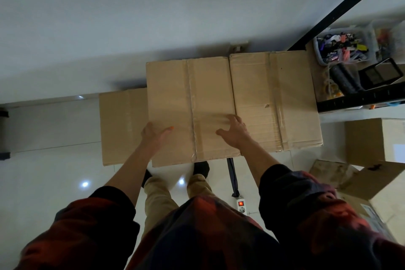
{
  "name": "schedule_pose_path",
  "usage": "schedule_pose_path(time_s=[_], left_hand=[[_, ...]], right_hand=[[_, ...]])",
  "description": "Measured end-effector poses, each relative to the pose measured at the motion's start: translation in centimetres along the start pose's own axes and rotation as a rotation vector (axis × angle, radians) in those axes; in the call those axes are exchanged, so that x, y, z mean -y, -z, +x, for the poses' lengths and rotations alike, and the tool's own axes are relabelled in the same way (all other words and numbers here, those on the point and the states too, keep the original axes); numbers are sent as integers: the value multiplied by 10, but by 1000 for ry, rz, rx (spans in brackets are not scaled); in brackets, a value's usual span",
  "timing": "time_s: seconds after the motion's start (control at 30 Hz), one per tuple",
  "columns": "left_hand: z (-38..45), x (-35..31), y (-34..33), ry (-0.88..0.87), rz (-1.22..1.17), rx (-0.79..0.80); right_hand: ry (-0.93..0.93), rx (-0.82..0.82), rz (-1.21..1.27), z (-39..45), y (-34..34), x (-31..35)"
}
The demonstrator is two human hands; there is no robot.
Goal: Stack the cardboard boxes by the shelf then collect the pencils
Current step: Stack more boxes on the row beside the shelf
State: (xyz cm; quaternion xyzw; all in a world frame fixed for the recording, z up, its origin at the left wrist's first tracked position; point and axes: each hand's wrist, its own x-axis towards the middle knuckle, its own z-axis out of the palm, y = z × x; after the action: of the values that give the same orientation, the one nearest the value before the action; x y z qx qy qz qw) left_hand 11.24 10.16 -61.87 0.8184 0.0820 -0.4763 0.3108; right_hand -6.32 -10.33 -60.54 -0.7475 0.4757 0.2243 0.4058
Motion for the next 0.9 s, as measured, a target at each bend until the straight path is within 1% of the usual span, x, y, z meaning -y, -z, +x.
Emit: schedule_pose_path(time_s=[0.07,0.17,0.3,0.43,0.5,0.63,0.73,0.9], left_hand=[[-12,-3,-6,-13,74,-12],[-22,-5,-16,-108,172,8],[-44,-10,-23,-132,106,19],[-71,-7,-28,-179,123,98],[-84,-4,-28,-208,116,111],[-108,7,-23,-276,86,118],[-125,21,-18,-314,74,96],[-163,46,-13,-389,86,108]], right_hand=[[-25,18,43,-2,2,2],[-77,93,104,-7,7,4],[-118,157,167,-19,14,-3],[-127,122,304,-36,18,-13],[-131,95,335,-45,20,-16],[-112,73,400,-70,22,-20],[-76,26,441,-93,16,-26],[-42,-15,491,-141,-6,-39]])
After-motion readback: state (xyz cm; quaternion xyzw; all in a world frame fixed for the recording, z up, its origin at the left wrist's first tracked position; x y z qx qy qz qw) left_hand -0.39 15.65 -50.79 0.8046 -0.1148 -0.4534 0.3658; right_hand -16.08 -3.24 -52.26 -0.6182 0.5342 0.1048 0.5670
